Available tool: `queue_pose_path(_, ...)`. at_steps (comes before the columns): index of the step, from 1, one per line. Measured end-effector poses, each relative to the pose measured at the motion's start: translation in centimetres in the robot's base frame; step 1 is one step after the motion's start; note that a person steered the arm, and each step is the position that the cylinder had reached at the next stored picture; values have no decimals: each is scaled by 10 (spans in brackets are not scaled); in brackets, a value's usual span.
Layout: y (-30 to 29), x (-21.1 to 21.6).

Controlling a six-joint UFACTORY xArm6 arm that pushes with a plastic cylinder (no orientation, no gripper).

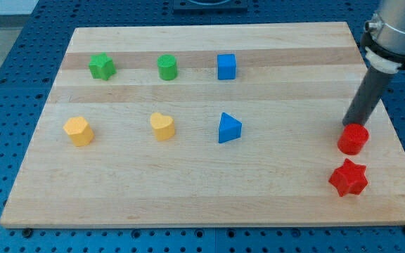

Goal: Push the red circle into the red star

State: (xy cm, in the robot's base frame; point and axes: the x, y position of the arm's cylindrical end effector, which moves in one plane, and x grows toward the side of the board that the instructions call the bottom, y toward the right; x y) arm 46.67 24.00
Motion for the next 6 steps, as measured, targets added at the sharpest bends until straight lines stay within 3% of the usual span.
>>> queue_pose_path(1,19,2)
queue_pose_path(3,-5,31)
queue_pose_path(6,-3,12)
